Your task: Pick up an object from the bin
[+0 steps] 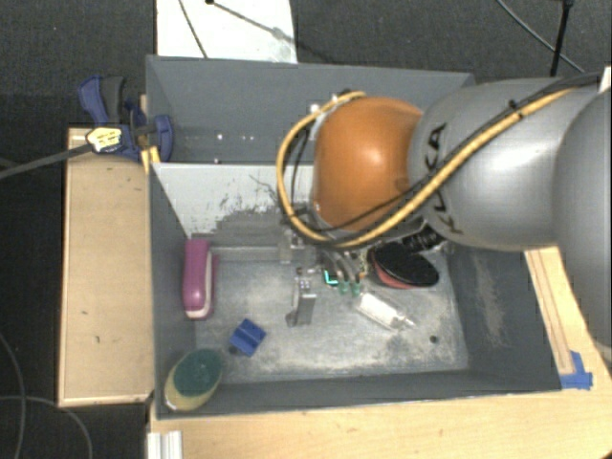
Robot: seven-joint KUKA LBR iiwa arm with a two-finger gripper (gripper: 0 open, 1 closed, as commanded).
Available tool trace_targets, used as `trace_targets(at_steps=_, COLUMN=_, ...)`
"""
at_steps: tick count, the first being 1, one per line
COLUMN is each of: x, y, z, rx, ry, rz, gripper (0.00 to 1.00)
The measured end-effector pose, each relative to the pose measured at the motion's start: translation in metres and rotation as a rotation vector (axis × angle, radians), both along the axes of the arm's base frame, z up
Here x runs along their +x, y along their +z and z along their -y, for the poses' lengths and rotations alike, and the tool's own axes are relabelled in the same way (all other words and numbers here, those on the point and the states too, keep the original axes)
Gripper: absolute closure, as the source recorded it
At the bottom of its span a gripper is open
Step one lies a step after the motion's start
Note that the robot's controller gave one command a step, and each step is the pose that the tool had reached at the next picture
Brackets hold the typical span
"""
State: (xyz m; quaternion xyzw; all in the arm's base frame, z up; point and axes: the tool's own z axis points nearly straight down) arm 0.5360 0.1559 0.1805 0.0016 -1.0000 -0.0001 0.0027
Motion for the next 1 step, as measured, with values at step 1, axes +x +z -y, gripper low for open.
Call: trace_targets(at_steps=1, x=-0.031, y=-0.0869, z=-0.1009, rx=0.0, ry=-0.056, rz=0.001, gripper=0.0)
